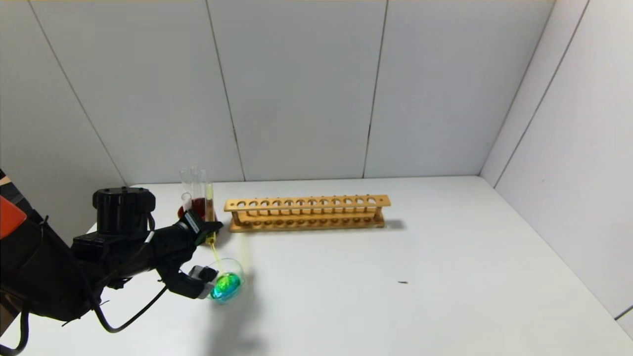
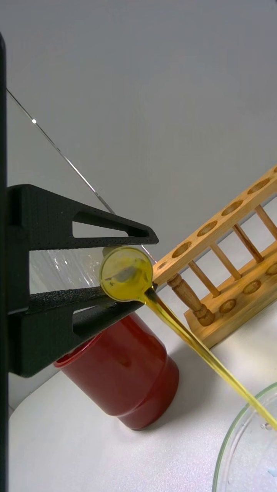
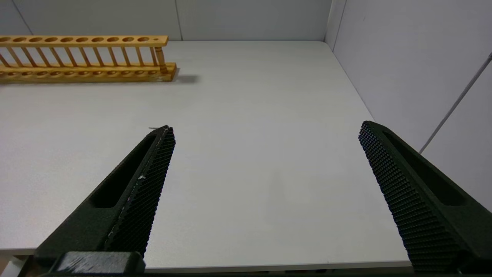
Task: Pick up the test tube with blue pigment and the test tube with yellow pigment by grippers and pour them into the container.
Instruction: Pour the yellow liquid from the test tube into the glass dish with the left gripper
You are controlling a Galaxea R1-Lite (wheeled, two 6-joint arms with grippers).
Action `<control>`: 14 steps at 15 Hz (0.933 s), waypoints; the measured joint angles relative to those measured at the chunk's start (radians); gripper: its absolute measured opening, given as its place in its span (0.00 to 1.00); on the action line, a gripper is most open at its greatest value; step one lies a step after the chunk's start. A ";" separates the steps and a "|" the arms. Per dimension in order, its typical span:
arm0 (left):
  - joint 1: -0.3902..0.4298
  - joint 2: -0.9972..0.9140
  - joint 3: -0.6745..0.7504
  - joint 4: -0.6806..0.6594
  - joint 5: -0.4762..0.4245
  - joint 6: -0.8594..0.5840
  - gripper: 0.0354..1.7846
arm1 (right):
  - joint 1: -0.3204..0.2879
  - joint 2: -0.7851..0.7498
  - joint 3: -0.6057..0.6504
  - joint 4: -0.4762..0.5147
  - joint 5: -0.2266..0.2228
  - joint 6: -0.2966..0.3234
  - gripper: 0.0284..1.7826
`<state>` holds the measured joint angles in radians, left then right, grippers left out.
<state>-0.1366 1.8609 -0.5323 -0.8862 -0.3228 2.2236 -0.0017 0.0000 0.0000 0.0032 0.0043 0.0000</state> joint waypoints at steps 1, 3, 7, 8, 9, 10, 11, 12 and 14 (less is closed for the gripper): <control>-0.001 -0.002 0.000 0.000 0.003 0.003 0.17 | 0.000 0.000 0.000 0.000 0.000 0.000 0.98; -0.002 -0.006 0.002 0.000 0.003 0.004 0.17 | 0.000 0.000 0.000 0.000 0.000 0.000 0.98; -0.001 -0.016 0.002 0.000 0.002 0.020 0.17 | 0.000 0.000 0.000 0.000 0.000 0.000 0.98; -0.001 -0.016 0.002 0.000 0.003 0.026 0.17 | 0.000 0.000 0.000 0.000 0.000 0.000 0.98; -0.001 -0.017 0.002 0.000 0.004 0.030 0.17 | 0.000 0.000 0.000 0.000 0.000 0.000 0.98; -0.002 -0.018 0.001 0.000 0.005 0.035 0.17 | 0.000 0.000 0.000 0.000 0.000 0.000 0.98; -0.002 -0.019 0.000 0.000 0.006 0.042 0.17 | 0.000 0.000 0.000 0.000 0.000 0.000 0.98; -0.002 -0.020 0.000 0.000 0.006 0.047 0.17 | 0.000 0.000 0.000 0.000 0.000 0.000 0.98; -0.002 -0.023 0.000 0.000 0.006 0.053 0.17 | 0.000 0.000 0.000 0.000 0.000 0.000 0.98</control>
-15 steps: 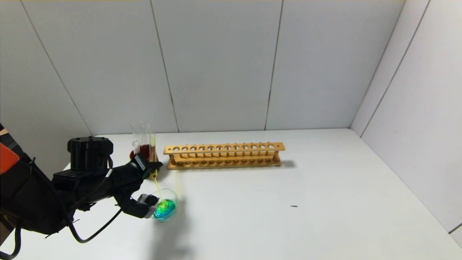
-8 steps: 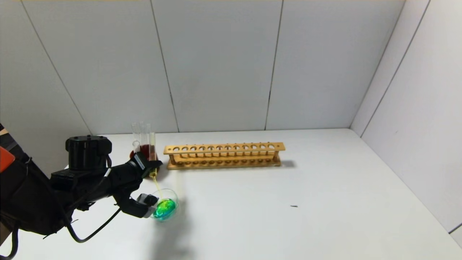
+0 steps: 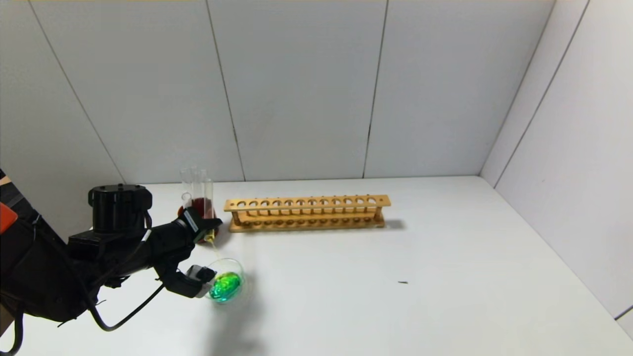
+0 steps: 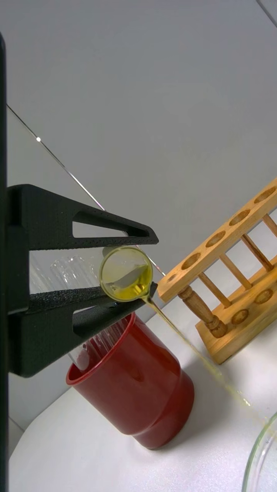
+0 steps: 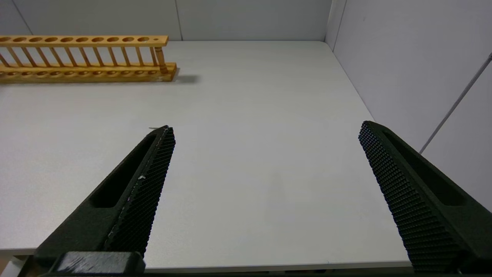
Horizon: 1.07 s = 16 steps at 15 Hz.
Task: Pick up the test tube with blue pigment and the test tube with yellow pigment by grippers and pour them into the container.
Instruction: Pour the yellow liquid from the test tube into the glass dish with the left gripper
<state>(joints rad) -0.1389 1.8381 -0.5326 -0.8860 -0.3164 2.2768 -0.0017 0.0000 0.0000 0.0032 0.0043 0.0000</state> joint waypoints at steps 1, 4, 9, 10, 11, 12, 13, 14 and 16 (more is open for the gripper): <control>0.000 -0.001 -0.001 -0.001 0.000 0.006 0.17 | 0.000 0.000 0.000 0.000 0.000 0.000 0.98; -0.003 -0.006 -0.001 -0.001 0.006 0.014 0.17 | 0.000 0.000 0.000 0.000 0.000 0.000 0.98; -0.011 -0.016 0.001 -0.007 0.024 0.032 0.17 | 0.000 0.000 0.000 0.000 0.000 0.000 0.98; -0.012 -0.020 0.001 -0.008 0.025 0.039 0.17 | 0.000 0.000 0.000 0.000 0.000 0.000 0.98; -0.012 -0.023 0.002 -0.009 0.026 0.043 0.17 | 0.000 0.000 0.000 0.000 0.000 0.000 0.98; -0.013 -0.026 0.003 -0.009 0.026 0.046 0.17 | 0.000 0.000 0.000 0.000 0.000 0.000 0.98; -0.013 -0.030 0.004 -0.011 0.027 0.051 0.17 | 0.000 0.000 0.000 0.000 0.000 0.000 0.98; -0.013 -0.034 0.006 -0.023 0.027 0.068 0.17 | 0.000 0.000 0.000 0.000 0.000 0.000 0.98; -0.013 -0.042 0.009 -0.032 0.031 0.090 0.17 | 0.000 0.000 0.000 0.000 0.000 0.000 0.98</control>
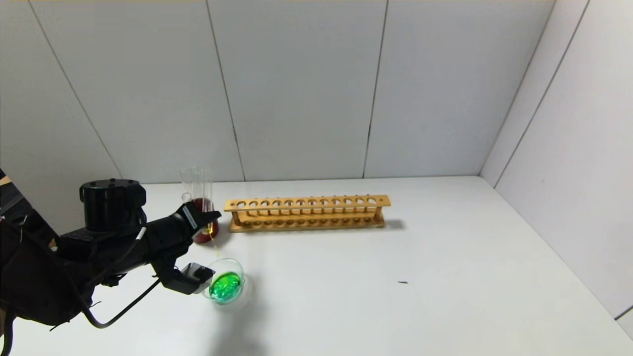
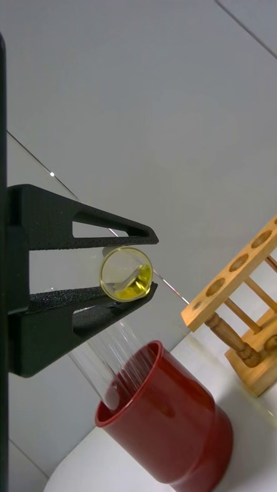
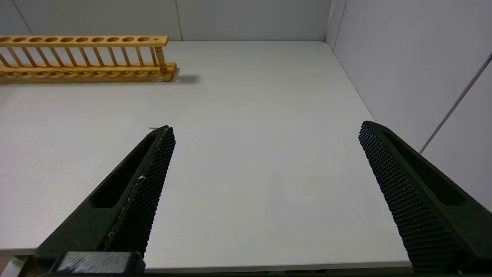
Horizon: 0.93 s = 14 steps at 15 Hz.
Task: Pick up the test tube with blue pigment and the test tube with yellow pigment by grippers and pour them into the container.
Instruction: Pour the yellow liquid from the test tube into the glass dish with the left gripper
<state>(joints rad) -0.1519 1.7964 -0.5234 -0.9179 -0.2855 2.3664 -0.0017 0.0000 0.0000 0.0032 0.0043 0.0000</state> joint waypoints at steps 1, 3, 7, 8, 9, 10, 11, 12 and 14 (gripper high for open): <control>0.000 -0.004 0.001 -0.004 0.012 0.010 0.17 | 0.000 0.000 0.000 0.000 0.000 0.000 0.98; -0.002 -0.012 0.011 -0.014 0.019 0.025 0.17 | 0.000 0.000 0.000 0.000 0.000 0.000 0.98; -0.008 -0.022 0.014 -0.023 0.021 0.048 0.17 | 0.000 0.000 0.000 0.000 0.000 0.000 0.98; -0.014 -0.026 0.017 -0.030 0.023 0.062 0.17 | 0.000 0.000 0.000 0.000 0.000 0.000 0.98; -0.022 -0.031 0.027 -0.048 0.030 0.076 0.17 | 0.000 0.000 0.000 0.000 0.000 0.000 0.98; -0.030 -0.039 0.041 -0.071 0.038 0.080 0.17 | 0.000 0.000 0.000 0.000 0.000 0.000 0.98; -0.035 -0.046 0.054 -0.081 0.041 0.082 0.17 | 0.000 0.000 0.000 0.000 0.000 0.000 0.98; -0.037 -0.054 0.063 -0.085 0.044 0.084 0.17 | 0.000 0.000 0.000 0.000 0.000 0.000 0.98; -0.039 -0.069 0.075 -0.110 0.065 0.091 0.17 | 0.000 0.000 0.000 0.000 0.000 0.000 0.98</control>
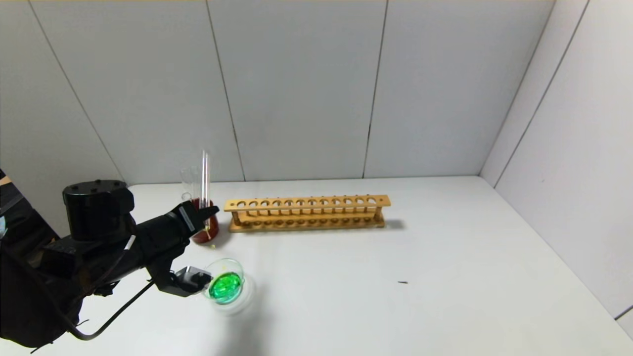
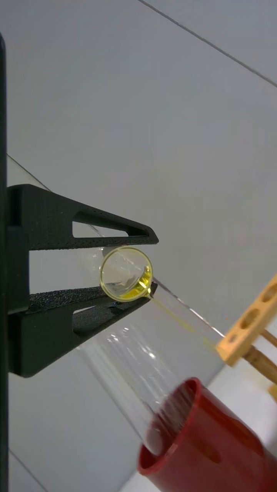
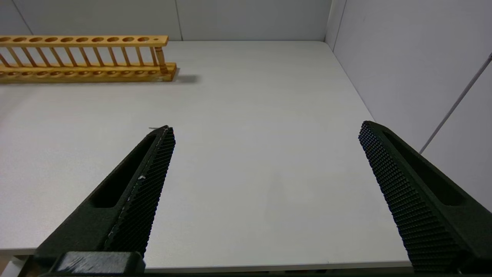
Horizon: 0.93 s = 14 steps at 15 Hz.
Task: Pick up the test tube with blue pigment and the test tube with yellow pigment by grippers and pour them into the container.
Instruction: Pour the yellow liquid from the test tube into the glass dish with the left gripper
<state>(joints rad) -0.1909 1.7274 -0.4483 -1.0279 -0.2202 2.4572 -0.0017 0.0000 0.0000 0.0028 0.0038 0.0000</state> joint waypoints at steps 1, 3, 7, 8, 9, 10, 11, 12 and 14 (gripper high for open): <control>0.000 -0.005 0.011 -0.011 0.007 0.010 0.17 | 0.000 0.000 0.000 0.000 0.000 0.000 0.98; -0.001 -0.018 0.034 -0.037 0.012 0.021 0.17 | 0.000 0.000 0.000 0.000 0.000 0.000 0.98; -0.001 -0.035 0.046 -0.059 0.013 0.044 0.17 | 0.000 0.000 0.000 0.000 0.000 0.000 0.98; -0.001 -0.038 0.050 -0.059 0.013 0.045 0.17 | 0.000 0.000 0.000 0.000 0.000 0.000 0.98; -0.001 -0.041 0.051 -0.059 0.013 0.049 0.17 | 0.000 0.000 0.000 0.000 0.000 0.000 0.98; -0.001 -0.044 0.051 -0.059 0.013 0.054 0.17 | 0.000 0.000 0.000 0.000 0.000 0.000 0.98; -0.001 -0.047 0.051 -0.059 0.013 0.056 0.17 | 0.000 0.000 0.000 0.000 0.000 0.000 0.98; -0.001 -0.049 0.051 -0.059 0.013 0.056 0.17 | 0.000 0.000 0.000 0.000 0.000 0.000 0.98; -0.003 -0.051 0.053 -0.059 0.012 0.069 0.17 | 0.000 0.000 0.000 0.000 0.000 0.000 0.98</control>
<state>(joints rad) -0.1938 1.6766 -0.3957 -1.0872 -0.2081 2.5262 -0.0017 0.0000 0.0000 0.0032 0.0043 0.0000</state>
